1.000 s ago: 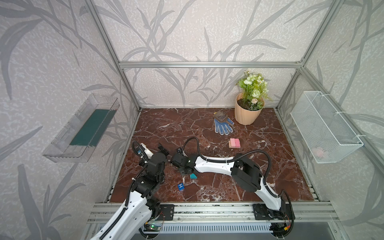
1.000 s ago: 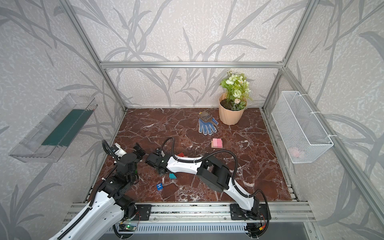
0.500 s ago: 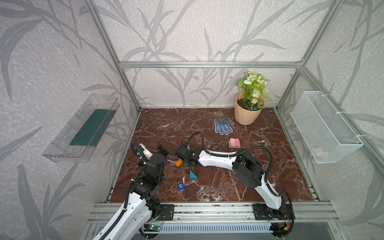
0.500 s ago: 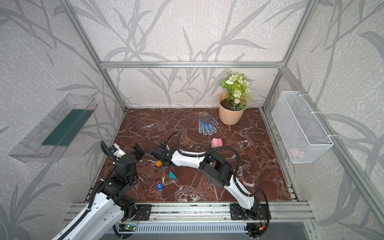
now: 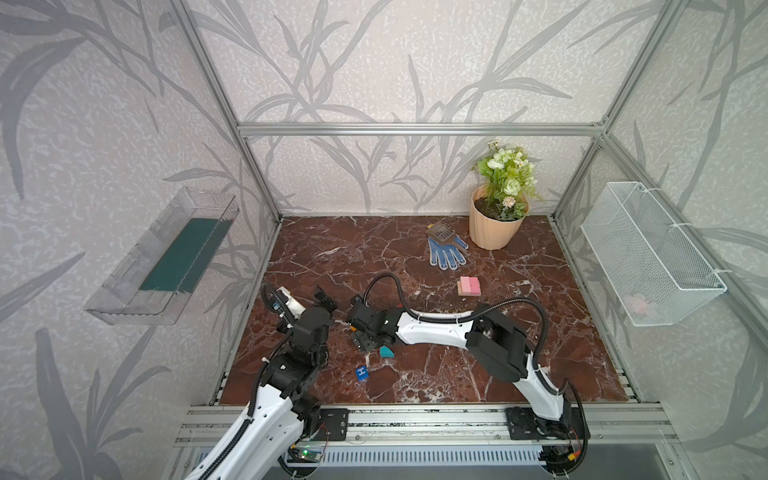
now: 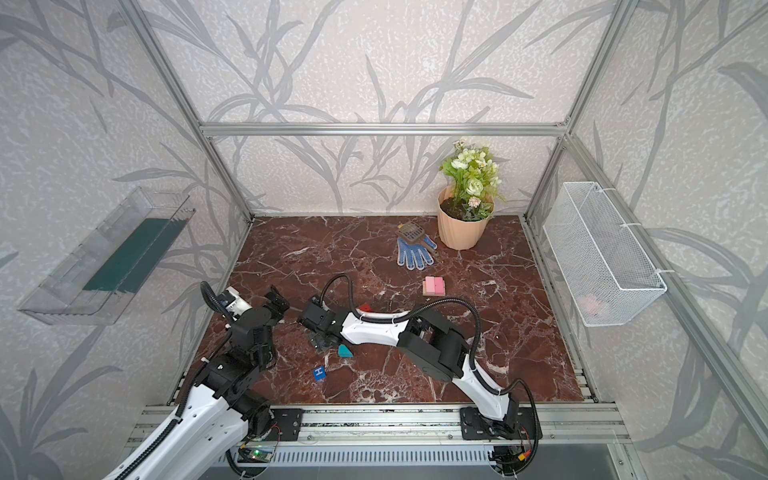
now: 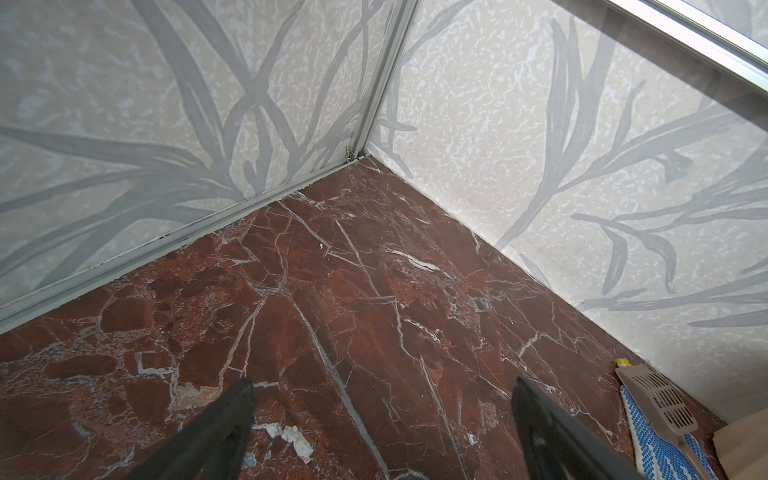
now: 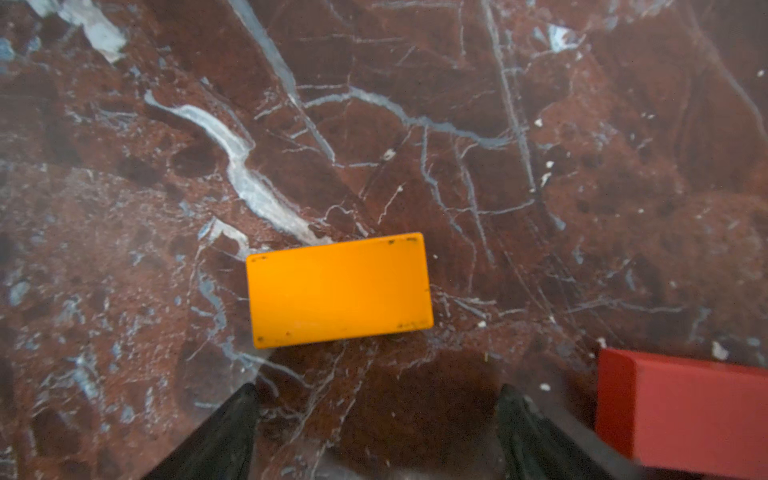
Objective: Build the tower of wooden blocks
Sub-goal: 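Close the right gripper on the orange block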
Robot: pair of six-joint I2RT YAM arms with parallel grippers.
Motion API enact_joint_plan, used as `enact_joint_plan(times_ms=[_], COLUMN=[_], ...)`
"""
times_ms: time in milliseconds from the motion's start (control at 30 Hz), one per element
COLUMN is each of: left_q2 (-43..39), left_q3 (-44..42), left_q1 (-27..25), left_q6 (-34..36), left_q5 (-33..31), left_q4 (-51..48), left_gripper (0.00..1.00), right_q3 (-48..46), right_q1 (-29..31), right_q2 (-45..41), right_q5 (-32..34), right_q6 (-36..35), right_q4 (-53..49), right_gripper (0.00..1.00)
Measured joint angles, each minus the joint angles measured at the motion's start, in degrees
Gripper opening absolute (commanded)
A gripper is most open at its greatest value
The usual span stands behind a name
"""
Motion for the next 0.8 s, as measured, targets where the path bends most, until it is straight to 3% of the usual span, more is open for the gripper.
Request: enact_joint_plan(times_ms=[467, 800], left_q2=[-0.1, -0.5], left_q3=[0.0, 0.0], left_q1=[0.0, 0.6], left_q6=[0.0, -0.2], left_q5=[0.0, -0.7], left_q4=[0.0, 0.4], left_gripper=[0.97, 0.97], right_q3=[10.4, 17.6], right_q1=[-0.2, -0.8], right_q2=[5.8, 10.3], right_q5=[0.6, 0.0], right_q6=[-1.5, -2.2], right_q4=[-5.0, -6.6], right_gripper=[0.91, 0.7])
